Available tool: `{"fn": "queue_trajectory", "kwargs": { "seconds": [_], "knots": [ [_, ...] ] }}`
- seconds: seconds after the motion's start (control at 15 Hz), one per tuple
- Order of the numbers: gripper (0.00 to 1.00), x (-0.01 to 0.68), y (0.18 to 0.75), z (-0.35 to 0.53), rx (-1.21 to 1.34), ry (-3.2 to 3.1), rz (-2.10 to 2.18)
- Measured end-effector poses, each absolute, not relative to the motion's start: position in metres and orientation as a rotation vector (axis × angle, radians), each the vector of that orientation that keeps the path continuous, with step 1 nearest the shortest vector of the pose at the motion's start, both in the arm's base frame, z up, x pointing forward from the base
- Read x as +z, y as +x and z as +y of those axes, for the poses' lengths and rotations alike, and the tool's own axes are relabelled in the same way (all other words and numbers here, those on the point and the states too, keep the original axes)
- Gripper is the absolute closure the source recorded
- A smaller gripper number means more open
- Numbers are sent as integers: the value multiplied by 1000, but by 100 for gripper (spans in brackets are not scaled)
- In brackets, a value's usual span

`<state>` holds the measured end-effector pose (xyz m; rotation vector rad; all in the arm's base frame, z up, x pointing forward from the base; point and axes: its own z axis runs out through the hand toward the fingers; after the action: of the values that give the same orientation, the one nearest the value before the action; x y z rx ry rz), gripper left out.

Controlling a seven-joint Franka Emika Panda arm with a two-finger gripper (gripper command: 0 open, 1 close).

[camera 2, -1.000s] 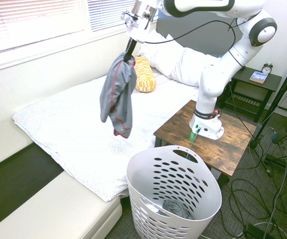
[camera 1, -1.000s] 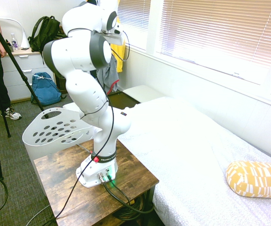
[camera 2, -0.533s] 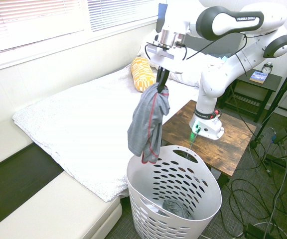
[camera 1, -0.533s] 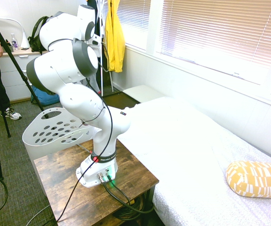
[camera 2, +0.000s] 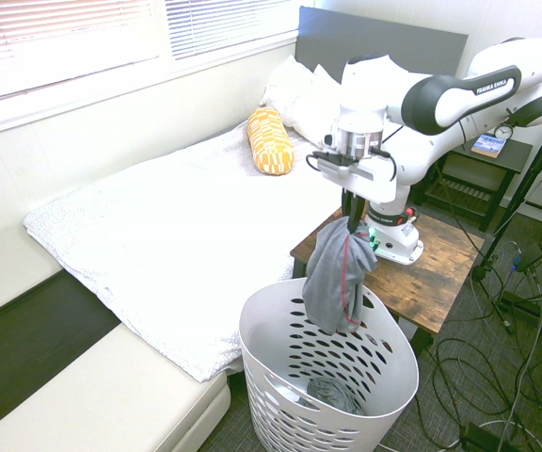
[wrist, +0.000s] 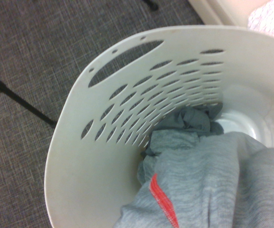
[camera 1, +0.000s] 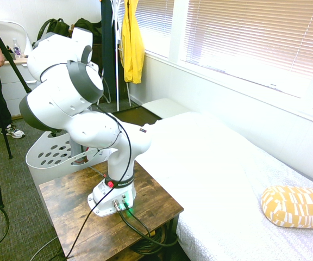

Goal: Put my clothes in the laundry bag

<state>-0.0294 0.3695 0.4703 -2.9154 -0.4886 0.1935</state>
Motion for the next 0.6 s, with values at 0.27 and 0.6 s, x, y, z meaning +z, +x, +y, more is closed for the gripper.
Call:
{"fn": "queue_trajectory", "kwargs": {
  "seconds": [0.27,0.6],
  "knots": [
    [0,435,-15,373,209,-2959,-420],
    [0,417,-19,378,212,-2976,-431]
  ]
}}
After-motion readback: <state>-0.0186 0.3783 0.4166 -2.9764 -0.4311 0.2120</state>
